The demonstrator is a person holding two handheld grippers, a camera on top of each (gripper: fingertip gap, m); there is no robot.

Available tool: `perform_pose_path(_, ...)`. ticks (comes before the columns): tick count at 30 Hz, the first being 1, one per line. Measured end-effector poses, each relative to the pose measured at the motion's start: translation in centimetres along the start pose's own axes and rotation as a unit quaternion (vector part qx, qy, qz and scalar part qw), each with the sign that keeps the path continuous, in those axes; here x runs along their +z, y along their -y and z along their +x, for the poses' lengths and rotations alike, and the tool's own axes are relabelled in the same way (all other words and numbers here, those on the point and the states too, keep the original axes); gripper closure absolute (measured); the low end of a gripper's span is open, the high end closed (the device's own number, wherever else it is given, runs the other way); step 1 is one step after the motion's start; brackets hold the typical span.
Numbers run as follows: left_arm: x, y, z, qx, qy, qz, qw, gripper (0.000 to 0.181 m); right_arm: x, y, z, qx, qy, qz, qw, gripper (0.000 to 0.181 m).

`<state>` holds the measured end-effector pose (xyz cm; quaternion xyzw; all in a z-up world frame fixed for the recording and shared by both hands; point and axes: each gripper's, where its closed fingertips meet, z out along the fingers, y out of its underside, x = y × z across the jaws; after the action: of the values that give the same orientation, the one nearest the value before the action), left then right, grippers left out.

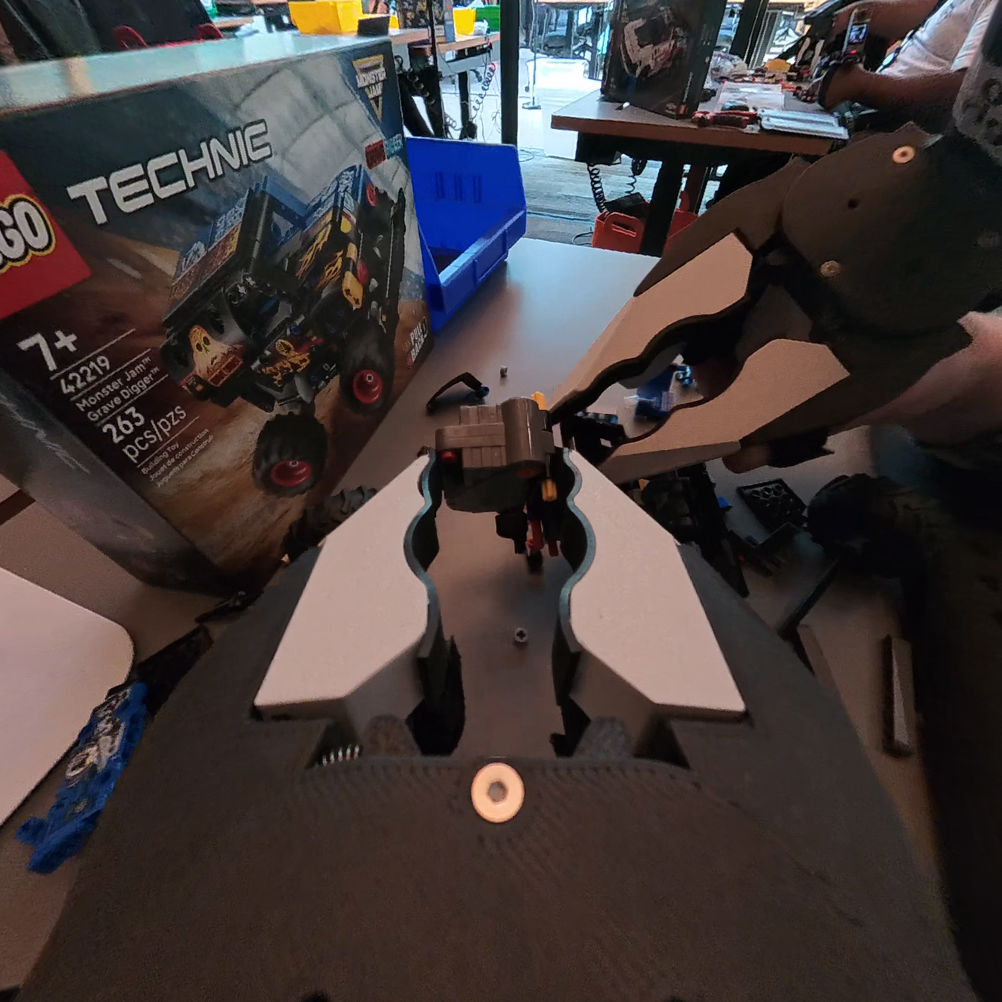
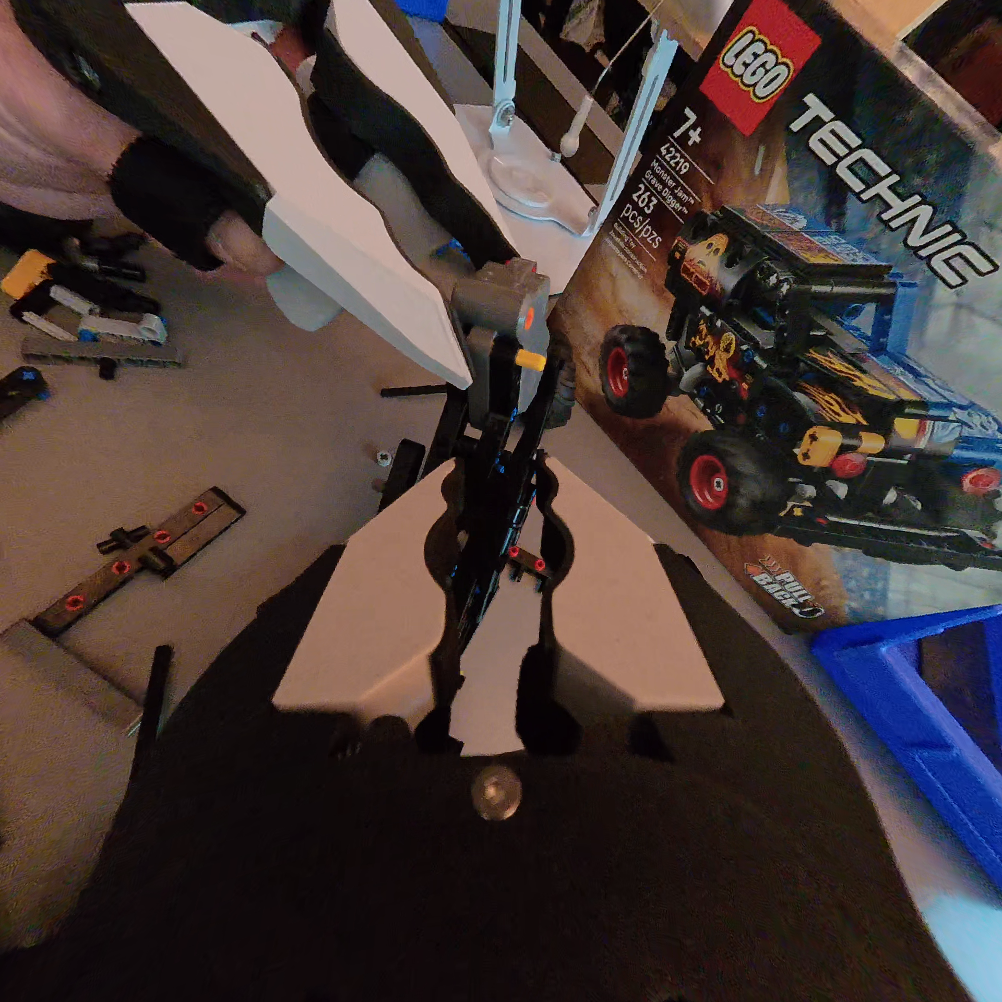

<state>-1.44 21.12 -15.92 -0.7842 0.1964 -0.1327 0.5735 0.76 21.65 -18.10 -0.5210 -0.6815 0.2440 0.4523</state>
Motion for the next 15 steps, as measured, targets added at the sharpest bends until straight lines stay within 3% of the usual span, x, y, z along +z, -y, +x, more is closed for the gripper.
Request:
perform_pose_path(7, 0.3, 0.3, 0.8, 0.018, 0.000, 0.000, 1.000, 0.141, -0.4, 0.9, 0.0, 0.064, 0.036, 0.031, 0.997, 0.164)
perform_pose_path(15, 0.6, -0.2, 0.6, 0.027, 0.018, -0.018, 0.999, 0.141, 0.2, 0.5, -0.1, 0.012, 0.002, -0.011, 1.000, 0.173)
